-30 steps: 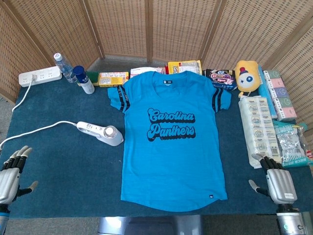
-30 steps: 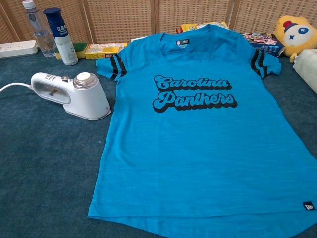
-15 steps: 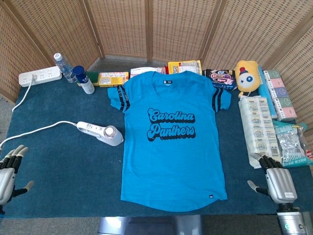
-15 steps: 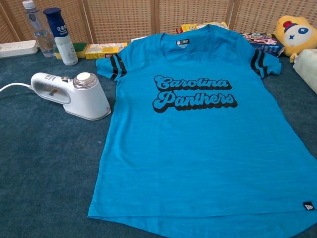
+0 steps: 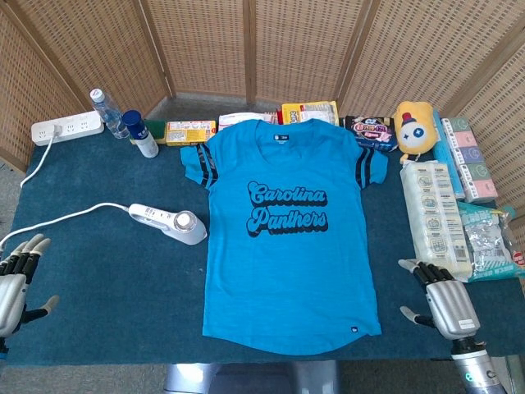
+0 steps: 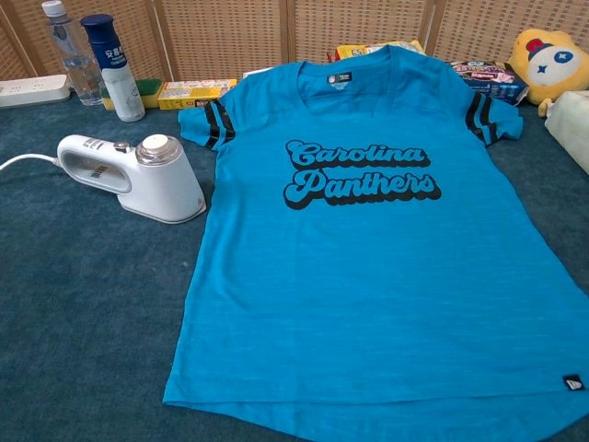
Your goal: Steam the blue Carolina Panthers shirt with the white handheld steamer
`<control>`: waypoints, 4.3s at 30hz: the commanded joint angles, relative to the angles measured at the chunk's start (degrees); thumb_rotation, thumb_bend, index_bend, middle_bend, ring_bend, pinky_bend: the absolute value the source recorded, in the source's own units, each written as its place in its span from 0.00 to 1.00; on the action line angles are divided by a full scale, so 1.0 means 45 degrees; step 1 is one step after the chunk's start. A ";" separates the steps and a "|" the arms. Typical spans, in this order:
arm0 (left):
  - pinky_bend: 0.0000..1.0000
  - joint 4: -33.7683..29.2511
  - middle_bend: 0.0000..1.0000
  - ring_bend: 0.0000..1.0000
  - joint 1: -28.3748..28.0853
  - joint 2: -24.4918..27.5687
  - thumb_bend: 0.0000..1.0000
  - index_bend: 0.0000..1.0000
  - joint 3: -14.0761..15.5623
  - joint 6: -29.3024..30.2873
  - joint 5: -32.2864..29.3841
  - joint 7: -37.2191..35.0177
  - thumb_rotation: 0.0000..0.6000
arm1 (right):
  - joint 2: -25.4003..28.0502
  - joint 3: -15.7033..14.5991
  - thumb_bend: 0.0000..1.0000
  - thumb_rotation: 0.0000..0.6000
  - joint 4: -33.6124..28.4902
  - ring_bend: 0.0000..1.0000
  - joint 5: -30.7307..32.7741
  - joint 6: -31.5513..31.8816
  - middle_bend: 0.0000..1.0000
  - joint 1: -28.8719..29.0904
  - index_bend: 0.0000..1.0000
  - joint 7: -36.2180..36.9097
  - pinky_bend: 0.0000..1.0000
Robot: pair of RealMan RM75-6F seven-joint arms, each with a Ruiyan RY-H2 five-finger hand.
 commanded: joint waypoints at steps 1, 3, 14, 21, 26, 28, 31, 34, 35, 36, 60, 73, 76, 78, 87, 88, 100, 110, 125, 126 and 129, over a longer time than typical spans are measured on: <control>0.11 -0.0047 0.00 0.00 -0.0005 0.0003 0.24 0.00 0.0028 -0.0028 -0.0001 0.0040 1.00 | -0.0201 -0.0211 0.11 1.00 0.0252 0.28 -0.0270 -0.0259 0.27 0.0182 0.24 -0.0069 0.31; 0.11 -0.0099 0.00 0.00 0.0002 -0.0009 0.24 0.00 0.0077 -0.0049 0.0020 0.0079 1.00 | -0.0324 -0.0343 0.11 1.00 0.0376 0.28 -0.0470 -0.0407 0.27 0.0301 0.24 -0.0072 0.31; 0.11 -0.0241 0.00 0.00 0.0041 0.0104 0.24 0.00 0.0169 0.0050 0.0172 0.0110 1.00 | -0.0935 -0.0838 0.11 1.00 0.0974 0.28 -0.1160 -0.0880 0.27 0.0735 0.24 -0.0226 0.31; 0.11 -0.0251 0.00 0.00 0.0133 0.0196 0.24 0.00 0.0217 0.0209 0.0280 -0.0147 1.00 | -0.1174 -0.1087 0.11 1.00 0.1441 0.28 -0.1440 -0.0971 0.27 0.0853 0.24 -0.0551 0.31; 0.11 -0.0310 0.00 0.00 0.0173 0.0297 0.24 0.00 0.0249 0.0308 0.0395 -0.0172 1.00 | -0.1328 -0.1244 0.11 1.00 0.1882 0.28 -0.1564 -0.1002 0.27 0.0916 0.24 -0.0572 0.31; 0.11 -0.0345 0.00 0.00 0.0195 0.0327 0.24 0.00 0.0266 0.0346 0.0427 -0.0163 1.00 | -0.1381 -0.1316 0.11 1.00 0.2039 0.28 -0.1604 -0.0997 0.27 0.0916 0.24 -0.0555 0.31; 0.11 -0.0396 0.00 0.00 0.0238 0.0353 0.24 0.00 0.0295 0.0406 0.0465 -0.0161 1.00 | -0.1463 -0.1451 0.11 1.00 0.2314 0.28 -0.1669 -0.0949 0.27 0.0880 0.24 -0.0564 0.31; 0.11 -0.0421 0.00 0.00 0.0267 0.0362 0.24 0.00 0.0322 0.0436 0.0491 -0.0133 1.00 | -0.1519 -0.1522 0.11 1.00 0.2479 0.28 -0.1705 -0.0868 0.27 0.0846 0.24 -0.0511 0.31; 0.11 -0.0431 0.00 0.00 0.0275 0.0365 0.24 0.00 0.0333 0.0438 0.0495 -0.0116 1.00 | -0.1544 -0.1545 0.11 1.00 0.2548 0.28 -0.1719 -0.0845 0.27 0.0838 0.24 -0.0494 0.31; 0.11 -0.0449 0.00 0.00 0.0278 0.0371 0.24 0.00 0.0338 0.0441 0.0501 -0.0104 1.00 | -0.1570 -0.1568 0.11 1.00 0.2624 0.28 -0.1727 -0.0825 0.27 0.0829 0.24 -0.0472 0.31; 0.11 -0.0737 0.00 0.00 0.0292 0.0379 0.24 0.00 0.0407 0.0448 0.0639 0.0118 1.00 | -0.2373 -0.1881 0.11 1.00 0.4436 0.28 -0.1761 -0.0553 0.27 0.0775 0.24 0.0279 0.31; 0.11 -0.0406 0.00 0.00 0.0305 0.0298 0.24 0.00 0.0399 0.0340 0.0440 -0.0160 1.00 | -0.2543 -0.1816 0.11 1.00 0.4174 0.28 -0.1739 -0.0986 0.27 0.1186 0.24 0.0008 0.31; 0.11 -0.0288 0.00 0.00 0.0288 0.0242 0.24 0.00 0.0393 0.0288 0.0406 -0.0245 1.00 | -0.2542 -0.1771 0.11 1.00 0.3983 0.28 -0.1744 -0.1094 0.27 0.1315 0.24 -0.0159 0.31; 0.11 -0.0227 0.00 0.00 0.0283 0.0210 0.24 0.00 0.0395 0.0254 0.0377 -0.0291 1.00 | -0.2535 -0.1761 0.11 1.00 0.3871 0.28 -0.1741 -0.1168 0.27 0.1379 0.24 -0.0224 0.31; 0.11 0.0156 0.00 0.00 0.0253 -0.0025 0.24 0.00 0.0406 0.0075 0.0251 -0.0554 1.00 | -0.2611 -0.1511 0.11 1.00 0.3201 0.29 -0.1539 -0.1677 0.27 0.1800 0.25 -0.0714 0.32; 0.11 0.0171 0.00 0.00 0.0252 -0.0035 0.24 0.00 0.0405 0.0072 0.0252 -0.0564 1.00 | -0.2612 -0.1489 0.11 1.00 0.3149 0.30 -0.1512 -0.1694 0.27 0.1814 0.25 -0.0751 0.32; 0.11 0.0263 0.00 0.00 0.0205 -0.0201 0.24 0.00 0.0413 0.0002 0.0312 -0.0630 1.00 | -0.2538 -0.1104 0.16 1.00 0.2243 0.30 -0.1145 -0.1480 0.27 0.1797 0.25 -0.1596 0.32; 0.11 0.0168 0.00 0.00 0.0054 -0.0320 0.24 0.00 0.0375 -0.0131 0.0402 -0.0463 1.00 | -0.2044 -0.1407 0.16 1.00 0.2426 0.30 -0.0890 -0.1216 0.27 0.1340 0.26 -0.1677 0.32; 0.11 0.0040 0.00 0.00 -0.0007 -0.0328 0.24 0.00 0.0382 -0.0154 0.0427 -0.0263 1.00 | -0.1838 -0.1790 0.16 1.00 0.2922 0.30 -0.0837 -0.0994 0.27 0.0866 0.26 -0.1283 0.32; 0.11 0.0039 0.00 0.00 -0.0009 -0.0334 0.24 0.00 0.0387 -0.0163 0.0423 -0.0264 1.00 | -0.1874 -0.1807 0.16 1.00 0.2952 0.30 -0.0850 -0.1015 0.27 0.0861 0.26 -0.1264 0.32; 0.11 0.0049 0.00 0.00 -0.0007 -0.0337 0.24 0.00 0.0393 -0.0159 0.0418 -0.0266 1.00 | -0.1985 -0.1855 0.16 1.00 0.3046 0.30 -0.0895 -0.1127 0.27 0.0883 0.26 -0.1240 0.32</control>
